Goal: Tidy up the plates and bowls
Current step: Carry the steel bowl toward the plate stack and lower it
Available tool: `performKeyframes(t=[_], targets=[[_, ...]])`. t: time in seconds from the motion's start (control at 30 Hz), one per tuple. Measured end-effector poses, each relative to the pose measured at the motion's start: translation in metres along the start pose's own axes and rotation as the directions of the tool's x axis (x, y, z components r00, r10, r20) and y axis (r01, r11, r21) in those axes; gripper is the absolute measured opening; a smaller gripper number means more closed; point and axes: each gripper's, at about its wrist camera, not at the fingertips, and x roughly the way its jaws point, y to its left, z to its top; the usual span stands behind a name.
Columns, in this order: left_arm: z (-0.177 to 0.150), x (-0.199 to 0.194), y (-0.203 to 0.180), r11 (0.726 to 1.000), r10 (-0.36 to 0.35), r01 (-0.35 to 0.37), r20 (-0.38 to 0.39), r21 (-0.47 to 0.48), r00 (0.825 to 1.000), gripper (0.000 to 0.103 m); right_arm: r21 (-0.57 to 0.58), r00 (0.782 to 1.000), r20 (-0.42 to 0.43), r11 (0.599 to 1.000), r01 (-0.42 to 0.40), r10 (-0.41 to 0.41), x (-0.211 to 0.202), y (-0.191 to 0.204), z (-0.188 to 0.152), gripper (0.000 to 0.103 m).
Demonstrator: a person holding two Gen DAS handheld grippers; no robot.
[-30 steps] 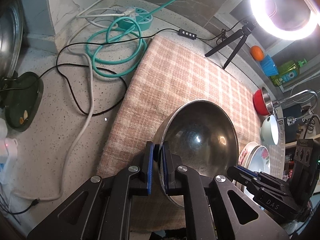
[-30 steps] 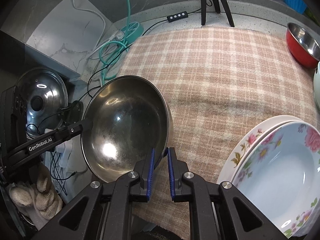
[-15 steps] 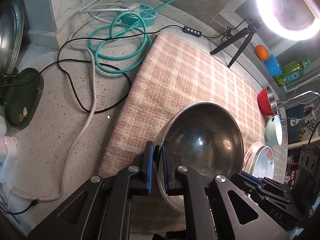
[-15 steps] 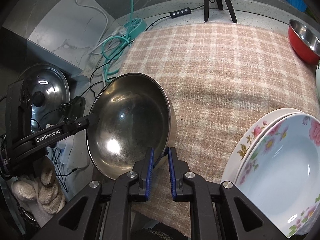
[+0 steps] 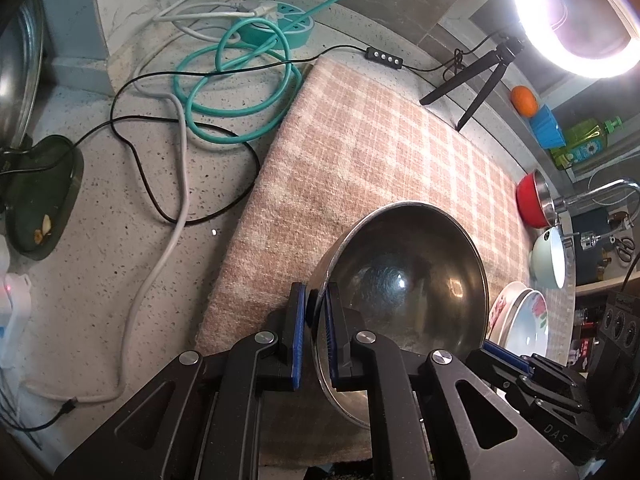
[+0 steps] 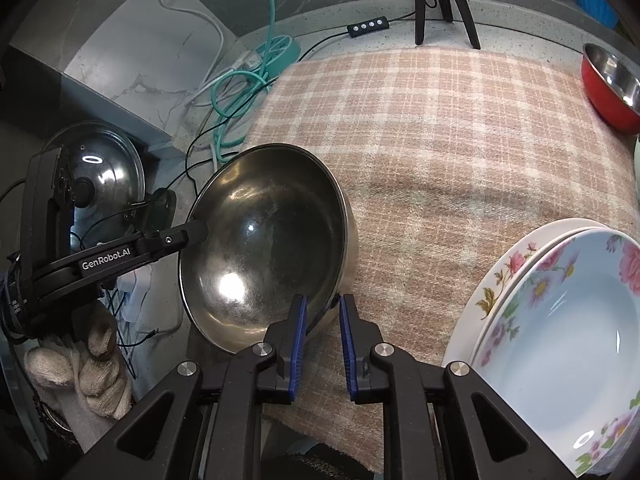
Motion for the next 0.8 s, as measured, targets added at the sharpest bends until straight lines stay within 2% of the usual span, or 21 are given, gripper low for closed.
performKeyframes(t=[0.3, 0.5, 0.8], targets=[[0.002, -0.01, -0.005, 1.0, 0.015, -0.015, 0.024, 0.007, 1.0, 0.011, 0.02, 1.0, 0.031, 1.0, 0.002, -0.002, -0.016, -0.012, -0.001, 0.016], [0.006, -0.035, -0.014, 1.0, 0.007, -0.007, 0.087, 0.005, 0.996, 0.011, 0.015, 0.997, 0.07, 1.0, -0.018, 0.017, -0.035, -0.018, 0.0, 0.016], [0.013, -0.058, -0.06, 0.998, -0.042, 0.034, 0.159, 0.053, 0.986, 0.011, -0.003, 0.987, 0.163, 1.0, -0.018, 0.018, -0.082, -0.045, 0.007, 0.016]])
